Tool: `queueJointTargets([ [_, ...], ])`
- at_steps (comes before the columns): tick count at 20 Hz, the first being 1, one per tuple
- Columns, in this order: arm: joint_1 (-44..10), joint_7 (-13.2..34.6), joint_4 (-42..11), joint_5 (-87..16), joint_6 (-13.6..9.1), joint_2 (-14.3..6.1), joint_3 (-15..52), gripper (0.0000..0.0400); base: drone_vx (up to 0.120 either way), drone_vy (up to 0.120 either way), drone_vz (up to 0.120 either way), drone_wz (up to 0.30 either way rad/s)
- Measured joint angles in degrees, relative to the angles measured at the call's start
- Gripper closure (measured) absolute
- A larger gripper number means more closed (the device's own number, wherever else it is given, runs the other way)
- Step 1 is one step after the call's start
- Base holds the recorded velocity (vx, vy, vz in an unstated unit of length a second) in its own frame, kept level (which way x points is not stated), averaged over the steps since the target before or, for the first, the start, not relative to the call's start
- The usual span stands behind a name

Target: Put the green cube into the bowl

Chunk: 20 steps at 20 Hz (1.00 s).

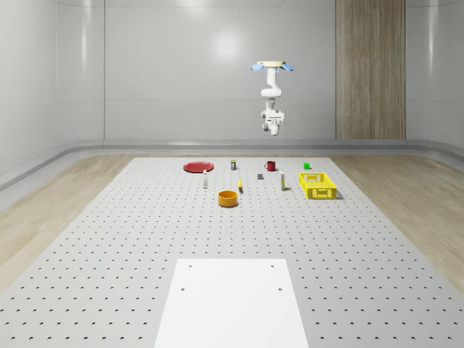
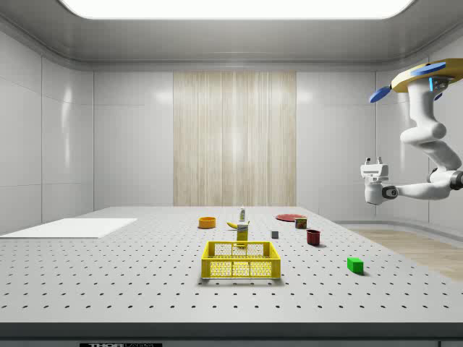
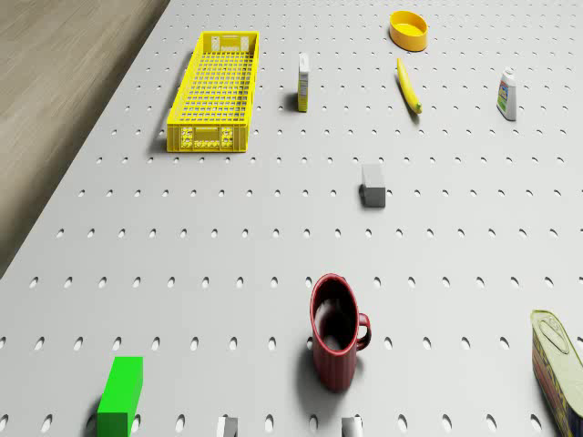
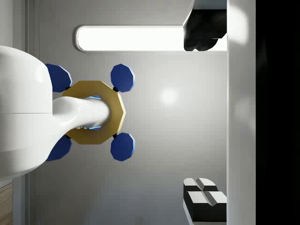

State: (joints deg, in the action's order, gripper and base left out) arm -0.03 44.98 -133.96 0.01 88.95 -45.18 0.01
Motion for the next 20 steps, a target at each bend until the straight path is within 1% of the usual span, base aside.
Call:
queueJointTargets([
  [3,-0.09,-0.05,3.61,0.03,-3.06,0.41,0.04,0.0000,0.000,0.013,0.000,0.000],
  [4,-0.11,-0.07,4.85,0.04,-3.96,0.70,0.06,0.0000,0.000,0.120,0.000,0.000],
  [7,-0.18,-0.10,8.55,0.07,-6.40,1.84,0.09,0.0000,0.107,0.120,0.000,0.000],
  [10,-0.23,-0.12,11.86,0.09,-8.36,3.05,0.13,0.0000,0.120,0.120,0.000,0.000],
  [15,-0.29,-0.14,15.31,0.11,-10.27,4.36,0.17,0.0000,0.120,0.120,0.000,0.000],
  [20,-0.35,-0.16,16.66,0.13,-10.93,4.84,0.20,0.0000,0.000,0.120,0.000,0.000],
])
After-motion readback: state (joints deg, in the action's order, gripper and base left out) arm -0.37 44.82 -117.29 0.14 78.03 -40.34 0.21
